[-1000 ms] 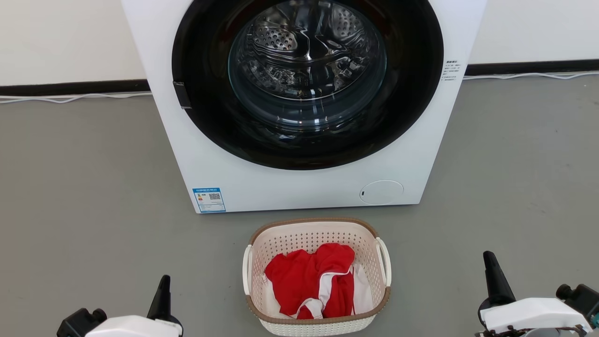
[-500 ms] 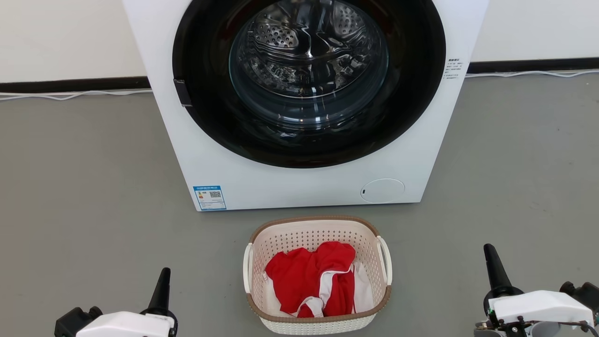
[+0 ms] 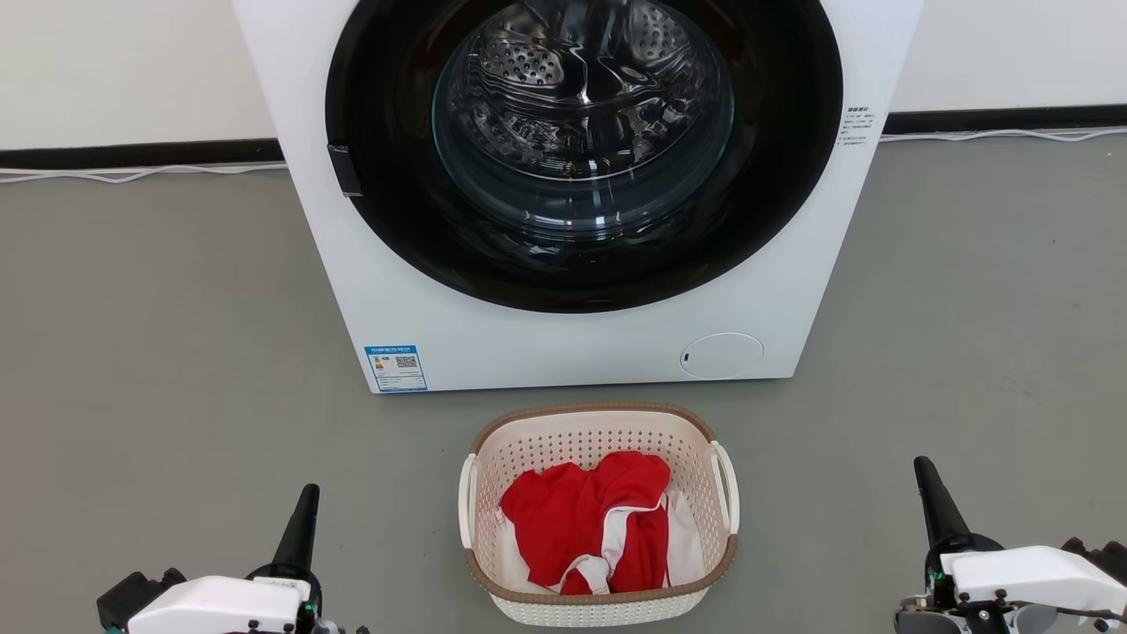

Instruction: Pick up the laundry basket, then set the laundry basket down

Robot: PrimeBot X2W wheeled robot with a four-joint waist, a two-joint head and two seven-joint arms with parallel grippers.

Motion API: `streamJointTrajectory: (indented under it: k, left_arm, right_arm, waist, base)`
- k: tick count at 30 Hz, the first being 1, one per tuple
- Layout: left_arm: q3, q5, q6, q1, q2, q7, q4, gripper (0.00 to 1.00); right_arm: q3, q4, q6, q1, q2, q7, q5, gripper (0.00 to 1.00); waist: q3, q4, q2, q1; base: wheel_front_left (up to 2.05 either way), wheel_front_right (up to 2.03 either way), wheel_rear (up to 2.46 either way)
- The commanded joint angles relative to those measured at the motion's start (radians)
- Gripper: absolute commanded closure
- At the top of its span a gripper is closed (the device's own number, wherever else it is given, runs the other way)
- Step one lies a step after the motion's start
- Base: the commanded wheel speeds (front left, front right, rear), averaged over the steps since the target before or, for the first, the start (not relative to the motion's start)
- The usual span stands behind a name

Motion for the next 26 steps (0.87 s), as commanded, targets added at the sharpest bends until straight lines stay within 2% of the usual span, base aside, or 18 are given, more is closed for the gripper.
streamJointTrajectory:
  k: [1,26]
  left_arm:
    - [0.027,-0.029,-0.01,-0.055,0.011,0.006,-0.034,1.0]
    - [0.053,-0.27,-0.049,-0.077,0.012,0.075,-0.06,1.0]
  right_arm:
    - [0.014,-0.034,0.006,-0.05,-0.004,0.012,0.032,1.0]
    - [-0.001,-0.057,0.007,-0.061,0.001,0.081,0.326,1.0]
  waist:
    - [0.001,0.0,-0.0001,0.0]
    - [0.011,0.005,-0.0001,0.0]
  base:
    - [0.0,0.0,0.0]
    - [0.0,0.0,0.0]
